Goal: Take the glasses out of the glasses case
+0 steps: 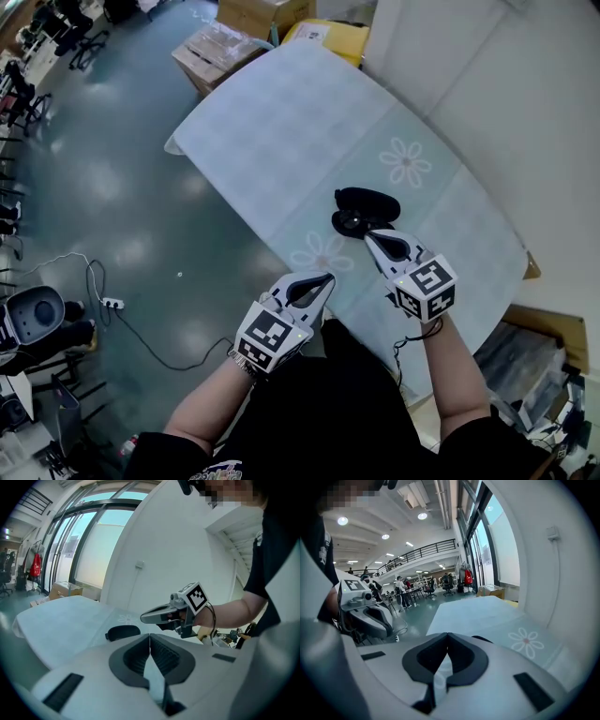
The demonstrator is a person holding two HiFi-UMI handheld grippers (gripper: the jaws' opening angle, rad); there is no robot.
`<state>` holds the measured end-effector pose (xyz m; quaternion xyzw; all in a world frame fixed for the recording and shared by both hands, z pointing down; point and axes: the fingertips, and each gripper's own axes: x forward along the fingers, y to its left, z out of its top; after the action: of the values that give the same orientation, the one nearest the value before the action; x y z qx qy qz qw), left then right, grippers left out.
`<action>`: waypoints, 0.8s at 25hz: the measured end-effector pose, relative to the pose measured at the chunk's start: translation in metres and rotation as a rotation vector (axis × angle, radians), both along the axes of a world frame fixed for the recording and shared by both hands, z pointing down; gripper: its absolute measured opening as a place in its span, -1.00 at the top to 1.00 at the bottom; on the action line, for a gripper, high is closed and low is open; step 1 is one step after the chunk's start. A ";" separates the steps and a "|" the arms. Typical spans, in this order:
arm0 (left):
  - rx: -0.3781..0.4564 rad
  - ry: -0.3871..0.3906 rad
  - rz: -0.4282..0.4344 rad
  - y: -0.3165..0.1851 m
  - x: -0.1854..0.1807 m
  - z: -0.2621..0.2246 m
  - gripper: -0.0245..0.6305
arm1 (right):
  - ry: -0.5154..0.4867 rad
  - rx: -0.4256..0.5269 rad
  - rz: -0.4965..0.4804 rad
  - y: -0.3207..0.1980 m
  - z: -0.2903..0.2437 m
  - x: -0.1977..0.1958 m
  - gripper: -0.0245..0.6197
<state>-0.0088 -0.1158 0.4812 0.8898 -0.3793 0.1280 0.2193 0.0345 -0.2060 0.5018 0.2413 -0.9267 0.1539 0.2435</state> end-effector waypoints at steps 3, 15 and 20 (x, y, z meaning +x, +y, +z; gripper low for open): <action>-0.006 -0.001 0.008 -0.005 0.005 0.004 0.84 | 0.072 -0.002 -0.043 -0.010 0.019 0.003 0.85; -0.062 0.016 0.039 -0.007 0.020 0.024 0.84 | 0.305 0.009 -0.186 -0.032 0.076 0.003 0.85; -0.079 0.016 0.045 -0.005 0.026 0.029 0.84 | 0.431 0.036 -0.280 -0.034 0.097 0.005 0.84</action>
<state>0.0167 -0.1209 0.5100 0.8897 -0.3520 0.1406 0.2545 0.0398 -0.2402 0.5986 0.1421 -0.8804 0.0471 0.4500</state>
